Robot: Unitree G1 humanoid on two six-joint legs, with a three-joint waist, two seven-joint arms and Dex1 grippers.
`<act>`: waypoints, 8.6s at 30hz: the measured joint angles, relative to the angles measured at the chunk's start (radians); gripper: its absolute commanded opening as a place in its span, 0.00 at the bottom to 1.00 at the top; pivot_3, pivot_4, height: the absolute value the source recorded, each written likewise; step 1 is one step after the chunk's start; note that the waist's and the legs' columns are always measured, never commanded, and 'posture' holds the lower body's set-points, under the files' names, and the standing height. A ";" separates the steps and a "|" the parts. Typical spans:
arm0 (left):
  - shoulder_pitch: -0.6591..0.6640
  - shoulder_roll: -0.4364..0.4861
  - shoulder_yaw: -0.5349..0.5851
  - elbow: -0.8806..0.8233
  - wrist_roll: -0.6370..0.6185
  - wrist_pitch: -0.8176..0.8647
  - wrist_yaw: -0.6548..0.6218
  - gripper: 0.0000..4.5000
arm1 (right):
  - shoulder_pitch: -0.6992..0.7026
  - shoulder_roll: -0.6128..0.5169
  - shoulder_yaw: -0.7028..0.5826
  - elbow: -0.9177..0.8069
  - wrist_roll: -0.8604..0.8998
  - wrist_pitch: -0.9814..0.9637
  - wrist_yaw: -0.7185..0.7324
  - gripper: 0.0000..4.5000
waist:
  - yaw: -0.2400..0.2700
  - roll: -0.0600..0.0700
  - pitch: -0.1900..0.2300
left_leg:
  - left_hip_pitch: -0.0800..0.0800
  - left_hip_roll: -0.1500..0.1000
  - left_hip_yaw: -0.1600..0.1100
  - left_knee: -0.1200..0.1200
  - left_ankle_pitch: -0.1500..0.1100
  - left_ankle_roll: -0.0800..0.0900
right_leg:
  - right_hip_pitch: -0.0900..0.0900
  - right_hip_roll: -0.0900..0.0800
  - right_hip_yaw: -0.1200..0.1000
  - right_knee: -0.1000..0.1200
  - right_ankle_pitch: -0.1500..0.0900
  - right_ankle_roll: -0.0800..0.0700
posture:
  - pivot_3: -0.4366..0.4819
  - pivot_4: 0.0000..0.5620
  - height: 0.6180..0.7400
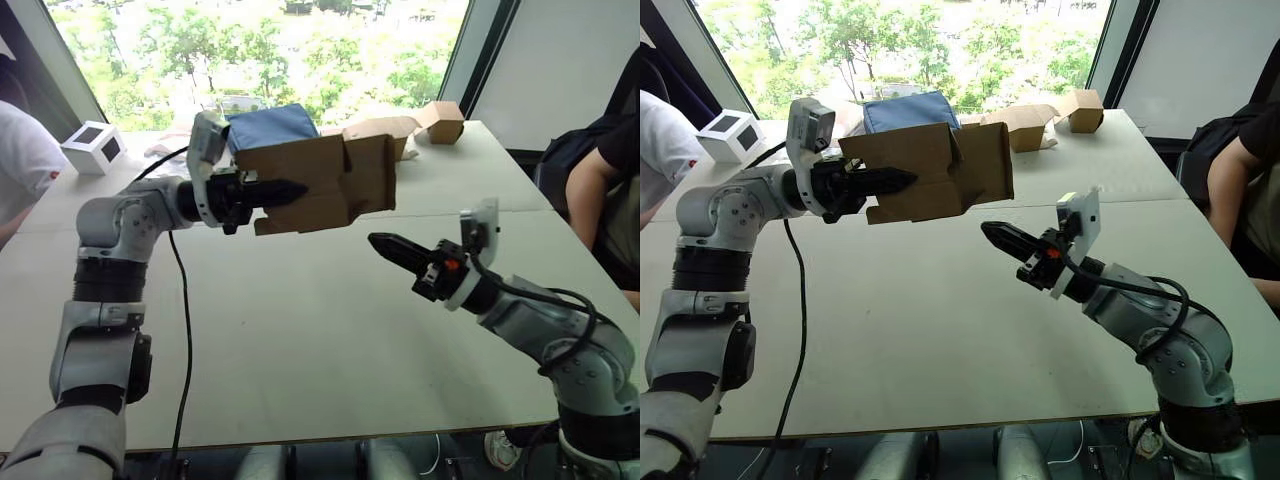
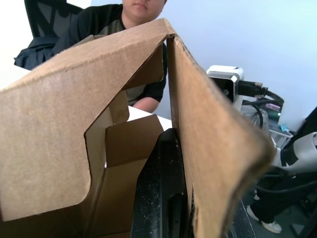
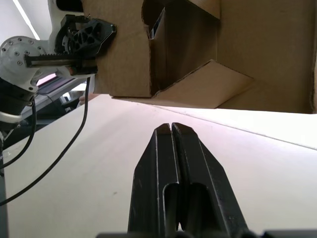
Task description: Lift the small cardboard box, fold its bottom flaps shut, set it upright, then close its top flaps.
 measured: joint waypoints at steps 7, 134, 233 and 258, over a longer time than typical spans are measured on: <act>0.001 -0.004 0.000 -0.036 -0.005 0.019 0.001 0.00 | -0.066 0.069 0.001 0.055 -0.044 -0.032 -0.007 0.00 | 0.001 0.000 0.000 | 0.000 0.000 0.000 0.000 0.000 0.000 | 0.000 0.000 0.000 0.000 0.000 0.000 | 0.48 0.27 1.00; -0.019 -0.050 0.008 0.009 -0.027 -0.003 0.035 0.00 | -0.076 0.529 -0.079 0.252 0.264 -0.204 -0.068 0.36 | -0.005 0.000 0.000 | 0.000 -0.001 0.000 0.000 0.000 -0.001 | -0.003 0.000 0.002 0.007 0.000 0.000 | 0.48 0.27 1.00; 0.001 -0.094 0.038 0.028 -0.005 -0.019 0.043 0.00 | -0.041 0.468 0.020 0.225 0.165 -0.189 -0.082 0.01 | -0.004 0.000 0.000 | 0.000 -0.001 0.001 -0.001 0.001 -0.001 | -0.004 0.000 0.002 0.007 0.000 0.000 | 0.48 0.27 1.00; -0.368 0.161 -0.785 -0.182 0.576 0.043 -0.274 0.00 | 0.242 -0.385 -0.037 -0.051 -0.167 -0.034 0.394 0.01 | 0.002 -0.001 0.002 | -0.004 0.002 0.000 0.003 -0.001 0.002 | 0.001 0.004 0.001 -0.004 -0.001 0.002 | 0.48 0.27 1.00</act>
